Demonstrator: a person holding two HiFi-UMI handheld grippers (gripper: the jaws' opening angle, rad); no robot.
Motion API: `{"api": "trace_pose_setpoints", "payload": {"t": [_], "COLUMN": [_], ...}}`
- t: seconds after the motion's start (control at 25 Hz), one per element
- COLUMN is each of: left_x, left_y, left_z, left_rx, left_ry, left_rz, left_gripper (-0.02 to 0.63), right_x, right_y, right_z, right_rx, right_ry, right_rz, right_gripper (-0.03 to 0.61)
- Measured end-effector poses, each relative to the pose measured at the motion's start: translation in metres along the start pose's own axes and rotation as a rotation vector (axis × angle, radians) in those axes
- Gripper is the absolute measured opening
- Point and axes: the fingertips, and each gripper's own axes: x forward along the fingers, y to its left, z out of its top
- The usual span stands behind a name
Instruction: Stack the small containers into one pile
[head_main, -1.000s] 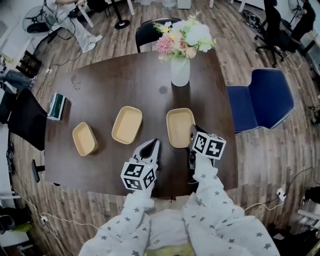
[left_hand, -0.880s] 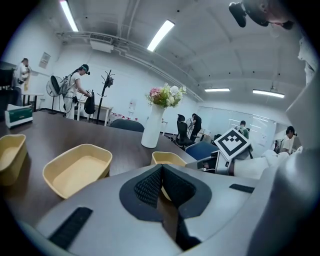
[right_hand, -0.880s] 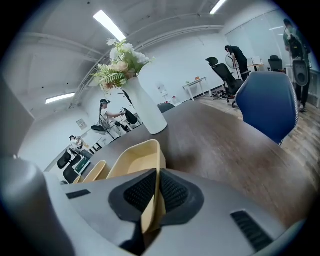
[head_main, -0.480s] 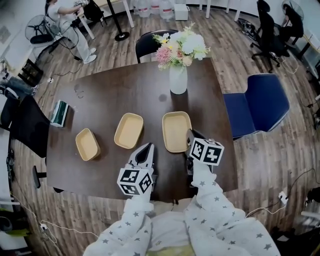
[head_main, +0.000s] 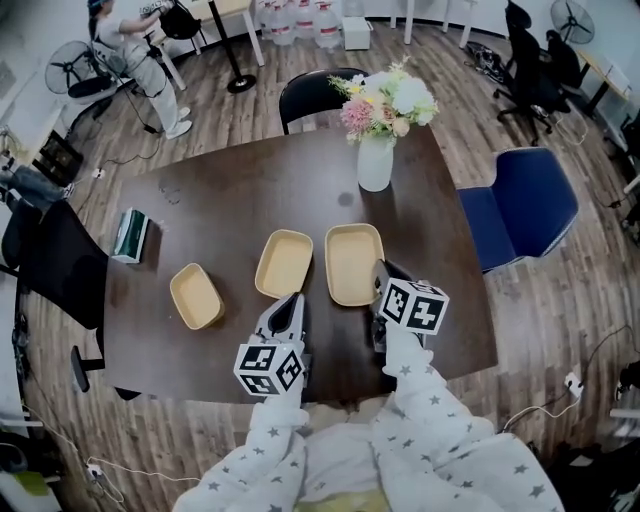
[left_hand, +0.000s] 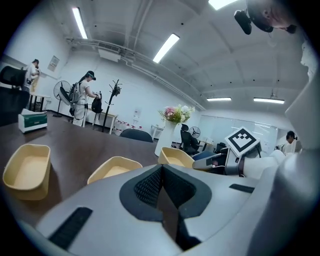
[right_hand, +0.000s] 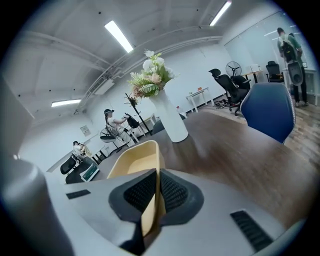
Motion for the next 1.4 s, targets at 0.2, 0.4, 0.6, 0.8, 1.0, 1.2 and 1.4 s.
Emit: {"api": "trace_pose_setpoints", "payload": {"t": [0.2, 0.4, 0.6, 0.8, 1.0, 1.2, 1.4], "left_x": [-0.016, -0.03, -0.042, -0.05, -0.05, -0.046, -0.044], "left_y": [0.032, 0.061, 0.084, 0.104, 0.115, 0.121, 0.119], "left_z": [0.012, 0.02, 0.027, 0.033, 0.038, 0.039, 0.037], "left_rx": [-0.002, -0.005, 0.0, 0.01, 0.021, 0.019, 0.022], "left_ry": [-0.017, -0.026, -0.039, -0.048, -0.047, -0.039, -0.022], "left_rz": [-0.005, -0.013, -0.025, -0.028, -0.033, -0.024, -0.014], "left_gripper": [0.025, 0.026, 0.026, 0.026, 0.026, 0.026, 0.026], "right_x": [0.006, 0.014, 0.024, 0.034, 0.047, 0.055, 0.06], "right_y": [0.035, 0.065, 0.092, 0.111, 0.127, 0.128, 0.125], "right_z": [-0.005, -0.01, -0.018, -0.024, -0.032, -0.036, -0.044], "right_rx": [0.006, 0.004, 0.037, 0.101, 0.115, 0.147, 0.202], "right_ry": [-0.031, -0.05, -0.079, -0.123, -0.132, -0.15, -0.156], "right_rz": [-0.004, -0.014, -0.009, -0.063, -0.083, -0.102, -0.14], "right_gripper": [0.035, 0.035, 0.035, 0.035, 0.035, 0.035, 0.035]}}
